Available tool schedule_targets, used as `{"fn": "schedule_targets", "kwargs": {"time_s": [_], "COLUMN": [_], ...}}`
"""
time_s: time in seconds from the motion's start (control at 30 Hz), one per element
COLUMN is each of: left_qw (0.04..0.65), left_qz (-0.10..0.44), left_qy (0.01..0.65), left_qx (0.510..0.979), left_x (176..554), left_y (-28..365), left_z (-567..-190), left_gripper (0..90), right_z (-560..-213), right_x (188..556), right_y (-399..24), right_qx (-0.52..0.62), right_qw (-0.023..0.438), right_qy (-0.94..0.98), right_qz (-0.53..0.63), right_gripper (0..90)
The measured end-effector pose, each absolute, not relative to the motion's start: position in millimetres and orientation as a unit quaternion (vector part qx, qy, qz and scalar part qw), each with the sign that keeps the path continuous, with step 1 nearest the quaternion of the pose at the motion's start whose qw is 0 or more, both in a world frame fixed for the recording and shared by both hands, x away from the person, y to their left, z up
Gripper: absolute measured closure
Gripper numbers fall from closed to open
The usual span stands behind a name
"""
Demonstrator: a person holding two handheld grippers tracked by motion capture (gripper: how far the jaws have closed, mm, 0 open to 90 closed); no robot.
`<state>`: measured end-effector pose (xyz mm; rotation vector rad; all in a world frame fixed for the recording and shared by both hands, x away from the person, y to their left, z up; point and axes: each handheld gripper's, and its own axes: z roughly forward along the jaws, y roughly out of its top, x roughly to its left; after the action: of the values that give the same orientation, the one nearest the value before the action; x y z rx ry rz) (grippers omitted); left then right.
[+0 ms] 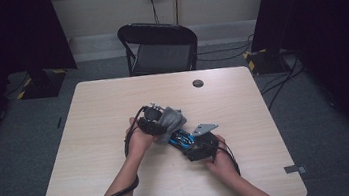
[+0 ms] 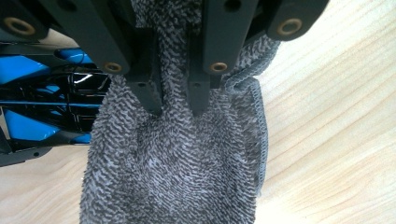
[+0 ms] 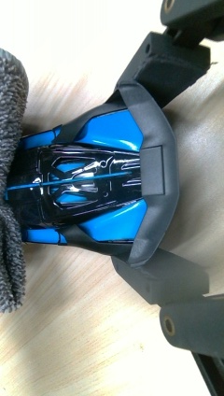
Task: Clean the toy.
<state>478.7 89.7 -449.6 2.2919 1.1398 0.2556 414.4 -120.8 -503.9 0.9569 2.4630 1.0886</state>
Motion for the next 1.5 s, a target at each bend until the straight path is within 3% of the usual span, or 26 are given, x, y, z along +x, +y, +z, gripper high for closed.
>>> {"fn": "schedule_targets", "kwargs": {"time_s": [1.5], "left_qw": [0.256], "left_qz": [0.118], "left_qy": [0.485], "left_qx": [0.828], "left_x": [502.8], "left_y": [107.2], "left_z": [-463.0], "left_gripper": [78.8], "right_z": [-503.9], "right_x": [414.3], "right_y": [-120.8], "right_qx": [0.332], "right_qw": [0.141], "right_qy": [0.853], "right_qz": [0.377], "right_gripper": [23.9]}}
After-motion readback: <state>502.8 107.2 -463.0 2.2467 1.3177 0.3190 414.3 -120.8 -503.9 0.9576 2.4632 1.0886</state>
